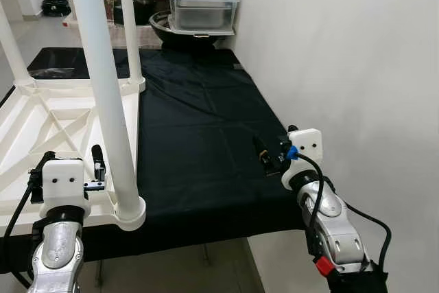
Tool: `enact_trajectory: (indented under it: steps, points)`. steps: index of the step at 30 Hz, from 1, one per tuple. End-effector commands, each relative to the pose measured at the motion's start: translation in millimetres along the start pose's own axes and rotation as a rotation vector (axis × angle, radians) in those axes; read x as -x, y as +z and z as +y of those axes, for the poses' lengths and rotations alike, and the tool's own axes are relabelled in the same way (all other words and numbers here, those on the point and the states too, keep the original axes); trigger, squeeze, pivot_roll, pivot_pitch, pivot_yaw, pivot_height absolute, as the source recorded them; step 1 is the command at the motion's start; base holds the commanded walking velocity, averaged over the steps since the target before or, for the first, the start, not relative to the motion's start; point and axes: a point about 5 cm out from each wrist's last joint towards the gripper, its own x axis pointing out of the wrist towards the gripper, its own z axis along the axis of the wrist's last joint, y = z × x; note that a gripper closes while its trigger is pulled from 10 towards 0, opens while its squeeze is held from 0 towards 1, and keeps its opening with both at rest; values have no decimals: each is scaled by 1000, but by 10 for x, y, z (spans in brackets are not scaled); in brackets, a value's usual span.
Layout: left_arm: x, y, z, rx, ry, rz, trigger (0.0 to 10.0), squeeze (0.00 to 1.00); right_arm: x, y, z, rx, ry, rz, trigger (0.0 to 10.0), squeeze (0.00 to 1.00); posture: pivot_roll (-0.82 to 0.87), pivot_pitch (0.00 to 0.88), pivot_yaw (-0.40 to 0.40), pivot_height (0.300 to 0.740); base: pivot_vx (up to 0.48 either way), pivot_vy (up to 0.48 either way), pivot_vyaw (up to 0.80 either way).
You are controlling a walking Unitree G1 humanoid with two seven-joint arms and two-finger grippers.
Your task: Building children table
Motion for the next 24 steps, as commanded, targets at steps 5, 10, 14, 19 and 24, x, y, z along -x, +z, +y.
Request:
enact_trajectory:
  steps: [5,10,14,19,24]
  points:
    - [51,40,-33,9,1,-19,10000,0,9,-44,-2,-15,-1,23,10000,0,66,0,-111,740,0,0,0]
    - [56,47,-25,9,6,-22,10000,0,6,-48,9,-17,4,25,10000,0,68,0,-113,740,0,0,0]
    - [54,51,-32,10,3,-24,10000,0,5,-49,12,-18,4,25,10000,0,68,0,-112,740,0,0,0]
    - [43,61,-62,17,-7,-26,10000,0,8,-53,4,-22,-2,26,10000,0,65,0,-107,740,-50,0,0]
    - [44,64,-75,21,-9,-27,10000,0,11,-60,8,-24,-3,28,10000,0,68,0,-107,740,-323,0,0]
